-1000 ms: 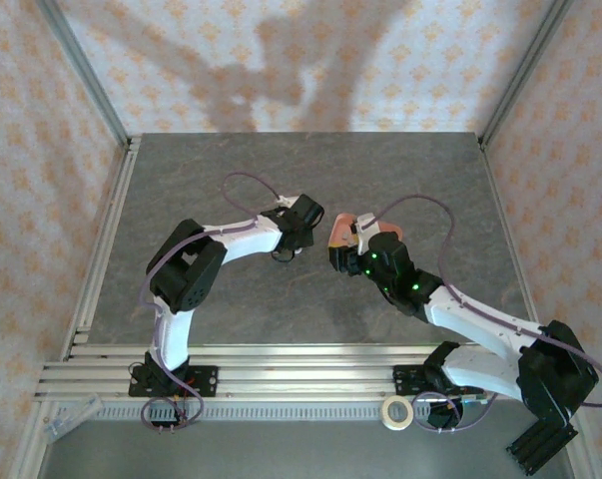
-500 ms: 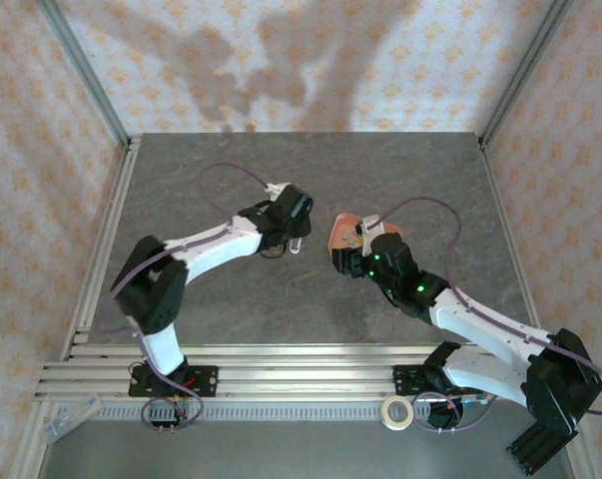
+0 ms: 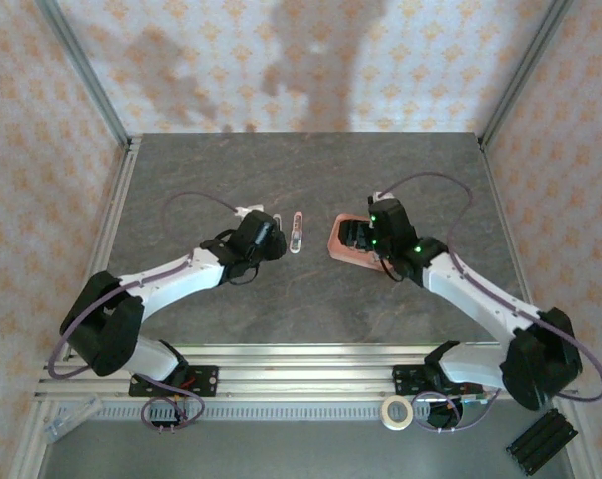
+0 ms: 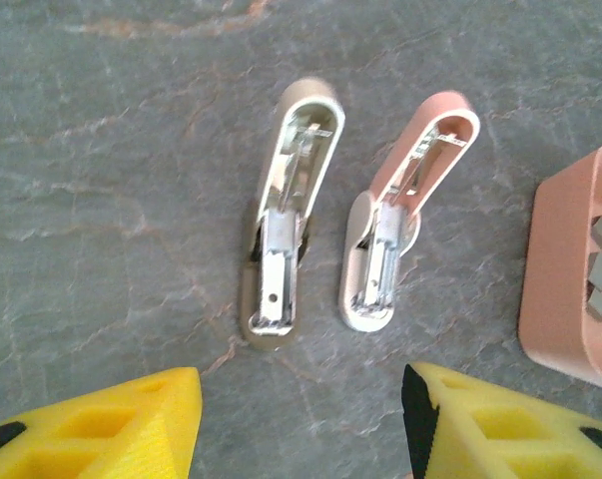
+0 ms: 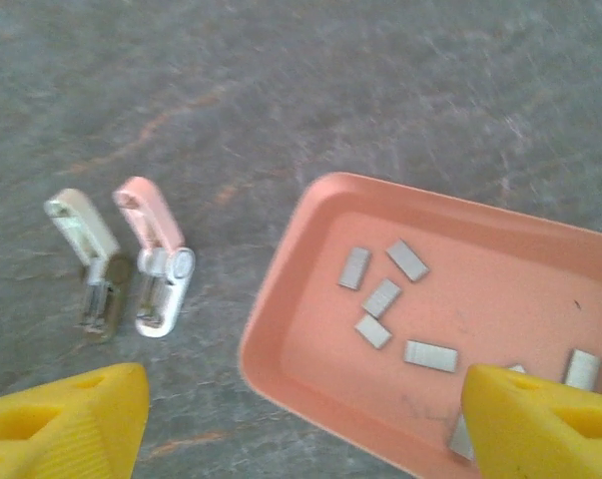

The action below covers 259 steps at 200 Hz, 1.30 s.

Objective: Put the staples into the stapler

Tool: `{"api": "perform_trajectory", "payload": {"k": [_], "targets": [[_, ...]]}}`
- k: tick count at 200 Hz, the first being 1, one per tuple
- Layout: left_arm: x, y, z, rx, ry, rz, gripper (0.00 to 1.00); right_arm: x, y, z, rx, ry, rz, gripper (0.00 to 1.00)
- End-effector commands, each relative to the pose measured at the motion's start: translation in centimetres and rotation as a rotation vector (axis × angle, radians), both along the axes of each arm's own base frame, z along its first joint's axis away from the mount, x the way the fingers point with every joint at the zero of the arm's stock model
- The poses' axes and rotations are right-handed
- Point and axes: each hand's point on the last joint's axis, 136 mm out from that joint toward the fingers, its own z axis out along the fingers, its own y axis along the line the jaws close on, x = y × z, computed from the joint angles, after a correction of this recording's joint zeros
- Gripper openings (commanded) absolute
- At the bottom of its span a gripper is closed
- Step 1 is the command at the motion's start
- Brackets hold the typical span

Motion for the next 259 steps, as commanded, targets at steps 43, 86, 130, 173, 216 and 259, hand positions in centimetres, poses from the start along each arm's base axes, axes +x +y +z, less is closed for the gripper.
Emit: {"api": "perform_trajectory", "payload": {"k": [43, 86, 130, 173, 216, 259], "targets": [[-0.5, 1.2, 0.2, -0.108, -0.050, 0.031, 0.56, 0.0, -3.3, -7.7, 0.019, 0.490, -0.044, 0.76], [-1.2, 2.5, -0.6, -0.111, -0.057, 0.064, 0.56, -0.1, -3.3, -7.7, -0.005, 0.534, 0.021, 0.77], [-0.7, 2.7, -0.6, -0.113, -0.053, 0.057, 0.56, -1.4, -1.6, -6.7, 0.033, 0.546, 0.119, 0.80], [-0.2, 2.5, 0.0, -0.124, -0.064, 0.049, 0.56, -2.4, -0.6, -7.7, -0.163, 0.567, 0.212, 0.81], [-0.4, 2.9, -0.2, -0.117, -0.063, 0.056, 0.56, -2.6, -0.1, -8.7, -0.259, 0.596, 0.265, 0.81], [-0.3, 3.2, -0.2, -0.117, -0.069, 0.066, 0.56, -2.9, 1.0, -9.6, -0.216, 0.620, 0.288, 0.79]]}}
